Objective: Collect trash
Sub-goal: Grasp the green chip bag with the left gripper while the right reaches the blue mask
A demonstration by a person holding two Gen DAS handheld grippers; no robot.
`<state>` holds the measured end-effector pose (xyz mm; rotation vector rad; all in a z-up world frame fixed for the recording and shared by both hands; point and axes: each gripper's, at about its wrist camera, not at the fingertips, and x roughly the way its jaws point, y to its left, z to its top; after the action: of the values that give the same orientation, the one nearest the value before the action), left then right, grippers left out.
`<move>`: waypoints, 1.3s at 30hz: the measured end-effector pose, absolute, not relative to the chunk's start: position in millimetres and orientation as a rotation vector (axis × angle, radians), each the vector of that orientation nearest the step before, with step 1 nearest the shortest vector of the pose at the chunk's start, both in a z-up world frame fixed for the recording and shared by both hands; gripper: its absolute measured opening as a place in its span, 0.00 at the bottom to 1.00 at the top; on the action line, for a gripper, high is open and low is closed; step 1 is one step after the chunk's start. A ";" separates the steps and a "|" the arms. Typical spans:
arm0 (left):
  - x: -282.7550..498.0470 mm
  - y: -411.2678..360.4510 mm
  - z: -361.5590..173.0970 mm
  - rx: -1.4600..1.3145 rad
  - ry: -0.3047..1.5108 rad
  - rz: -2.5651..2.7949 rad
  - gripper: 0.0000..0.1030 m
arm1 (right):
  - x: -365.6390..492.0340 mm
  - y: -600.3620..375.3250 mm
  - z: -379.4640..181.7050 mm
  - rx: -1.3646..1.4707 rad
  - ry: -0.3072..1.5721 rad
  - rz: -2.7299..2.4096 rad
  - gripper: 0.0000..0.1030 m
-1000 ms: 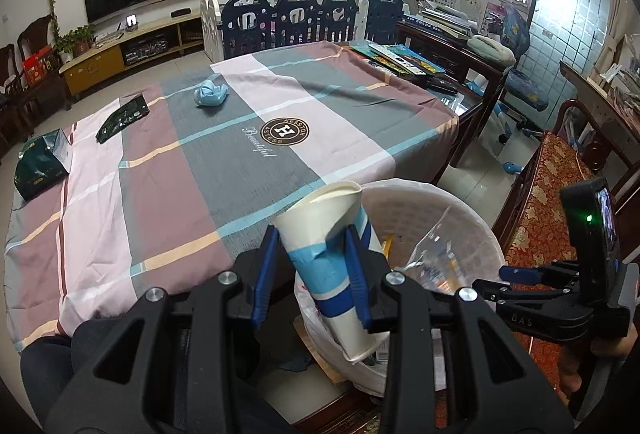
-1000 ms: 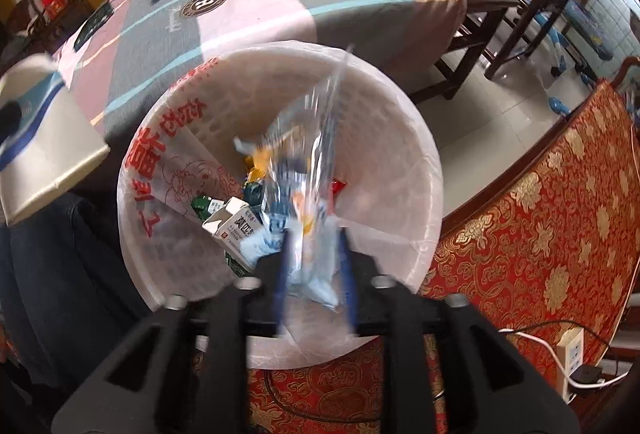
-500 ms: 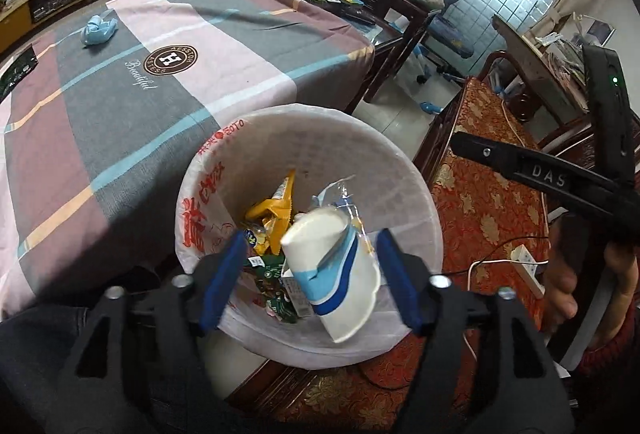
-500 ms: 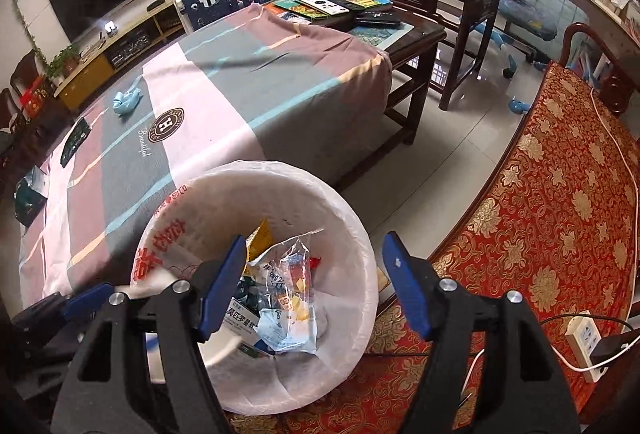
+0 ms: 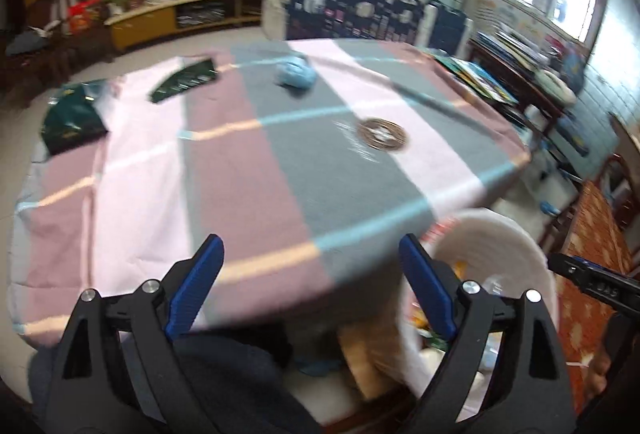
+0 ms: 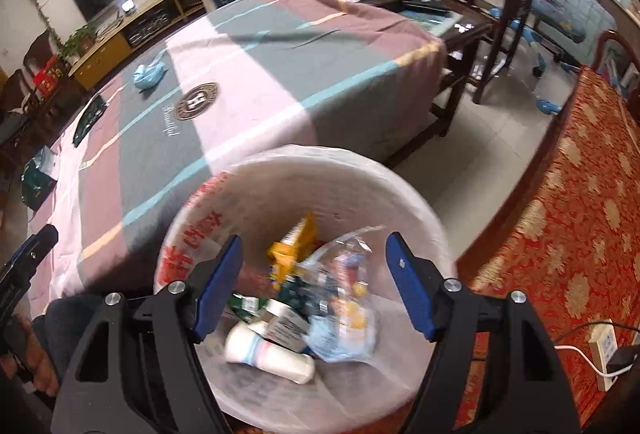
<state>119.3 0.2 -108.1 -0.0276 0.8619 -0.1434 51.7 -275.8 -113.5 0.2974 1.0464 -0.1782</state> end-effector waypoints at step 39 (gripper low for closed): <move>376.6 172.7 -129.5 0.066 0.862 0.104 0.12 | 400.7 -92.1 -151.5 0.107 0.954 0.062 0.80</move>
<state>376.6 172.7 -129.5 0.0660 0.8618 0.1043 400.7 -92.1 -151.5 0.1067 0.9543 0.0616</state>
